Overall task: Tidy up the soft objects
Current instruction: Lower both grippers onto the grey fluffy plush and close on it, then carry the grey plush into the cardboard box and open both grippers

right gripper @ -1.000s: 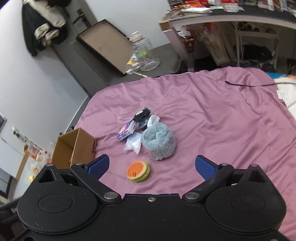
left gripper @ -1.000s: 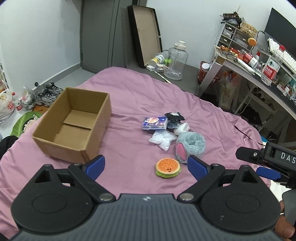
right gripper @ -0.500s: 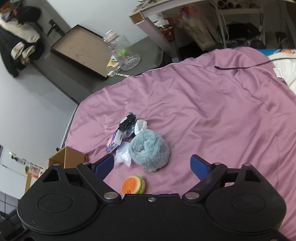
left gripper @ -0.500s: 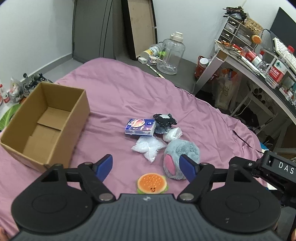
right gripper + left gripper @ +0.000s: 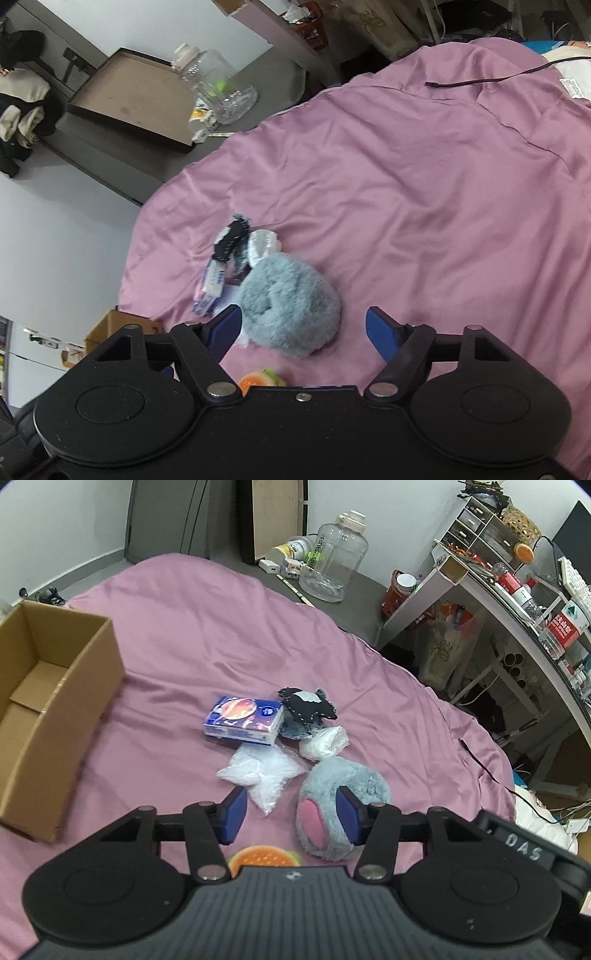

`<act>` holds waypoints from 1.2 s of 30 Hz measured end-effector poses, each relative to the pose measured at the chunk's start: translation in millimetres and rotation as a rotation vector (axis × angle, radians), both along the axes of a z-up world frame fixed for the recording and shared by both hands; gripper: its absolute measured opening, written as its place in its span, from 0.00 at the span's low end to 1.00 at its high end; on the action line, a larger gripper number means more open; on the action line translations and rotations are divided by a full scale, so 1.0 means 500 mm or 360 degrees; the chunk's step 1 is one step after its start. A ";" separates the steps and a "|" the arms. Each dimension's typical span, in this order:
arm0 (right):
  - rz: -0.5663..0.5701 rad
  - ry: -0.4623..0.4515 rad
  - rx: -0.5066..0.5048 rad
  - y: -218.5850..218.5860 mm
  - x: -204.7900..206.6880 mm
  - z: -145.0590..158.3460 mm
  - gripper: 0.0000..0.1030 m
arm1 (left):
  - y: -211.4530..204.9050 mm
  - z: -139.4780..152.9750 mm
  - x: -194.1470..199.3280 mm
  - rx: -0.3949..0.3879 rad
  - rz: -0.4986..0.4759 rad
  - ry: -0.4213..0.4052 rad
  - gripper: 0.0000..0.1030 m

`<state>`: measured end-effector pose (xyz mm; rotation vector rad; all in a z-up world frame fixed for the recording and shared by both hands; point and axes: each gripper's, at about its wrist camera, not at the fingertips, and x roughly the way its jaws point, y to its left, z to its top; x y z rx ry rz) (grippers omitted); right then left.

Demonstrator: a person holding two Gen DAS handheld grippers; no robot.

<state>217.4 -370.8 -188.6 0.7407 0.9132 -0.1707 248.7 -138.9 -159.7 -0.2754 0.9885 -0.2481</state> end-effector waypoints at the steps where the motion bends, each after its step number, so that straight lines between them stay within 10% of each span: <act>1: -0.0008 0.0009 -0.0007 -0.002 0.005 -0.005 0.64 | -0.004 -0.005 0.006 -0.0007 0.0000 0.0004 0.49; 19: -0.0062 0.0115 0.0136 -0.009 0.068 -0.068 0.39 | -0.044 -0.104 0.070 -0.0242 0.0041 0.0252 0.25; 22: -0.0043 0.0112 0.0145 -0.004 0.066 -0.071 0.23 | -0.046 -0.119 0.071 -0.0262 0.0068 0.0281 0.17; 36: 0.0043 -0.0069 0.0248 0.020 0.021 -0.012 0.10 | 0.021 -0.050 0.022 -0.0364 0.0109 0.0160 0.13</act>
